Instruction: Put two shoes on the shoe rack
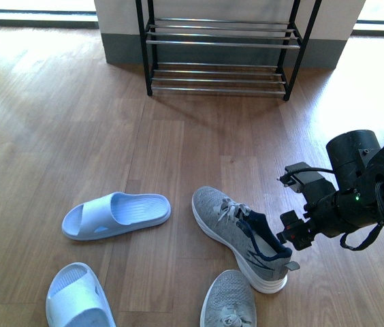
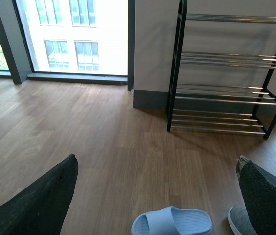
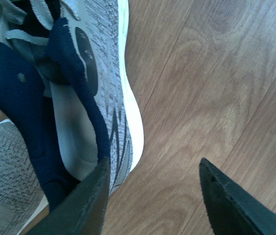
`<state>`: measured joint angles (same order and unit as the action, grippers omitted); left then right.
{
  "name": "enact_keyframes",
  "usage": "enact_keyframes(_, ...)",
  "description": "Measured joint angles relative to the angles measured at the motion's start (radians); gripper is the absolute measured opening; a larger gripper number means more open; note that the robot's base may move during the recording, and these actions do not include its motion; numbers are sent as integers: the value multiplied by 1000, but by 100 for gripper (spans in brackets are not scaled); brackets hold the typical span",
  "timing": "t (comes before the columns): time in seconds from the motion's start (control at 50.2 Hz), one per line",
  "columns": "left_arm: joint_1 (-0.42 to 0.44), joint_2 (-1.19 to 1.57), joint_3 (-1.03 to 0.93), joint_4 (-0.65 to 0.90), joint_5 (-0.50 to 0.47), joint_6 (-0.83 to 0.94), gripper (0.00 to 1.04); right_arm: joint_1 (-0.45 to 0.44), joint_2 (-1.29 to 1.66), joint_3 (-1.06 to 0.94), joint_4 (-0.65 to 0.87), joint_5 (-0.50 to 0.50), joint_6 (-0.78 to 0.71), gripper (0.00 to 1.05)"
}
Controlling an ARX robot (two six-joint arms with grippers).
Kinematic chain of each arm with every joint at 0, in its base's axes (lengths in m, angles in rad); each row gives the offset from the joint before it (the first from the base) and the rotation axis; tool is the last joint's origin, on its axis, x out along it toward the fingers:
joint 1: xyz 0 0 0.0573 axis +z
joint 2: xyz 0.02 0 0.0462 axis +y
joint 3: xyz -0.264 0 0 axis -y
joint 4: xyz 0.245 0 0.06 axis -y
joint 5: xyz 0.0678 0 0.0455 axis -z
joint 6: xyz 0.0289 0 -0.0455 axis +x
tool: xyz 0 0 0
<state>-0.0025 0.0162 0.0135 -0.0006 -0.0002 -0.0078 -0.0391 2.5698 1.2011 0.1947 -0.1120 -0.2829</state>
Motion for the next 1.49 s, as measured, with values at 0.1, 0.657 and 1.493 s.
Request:
enact_keyframes(0.1,0,0,0,0,0,0,95,11,-9,3,-7,-1,8,74)
enact_keyframes(0.657,0,0,0,0,0,0,95,26,79,121,-38,-1,59,96)
enact_keyframes(1.493,0,0,0,0,0,0,95,24,245,236,80,-37,99,11)
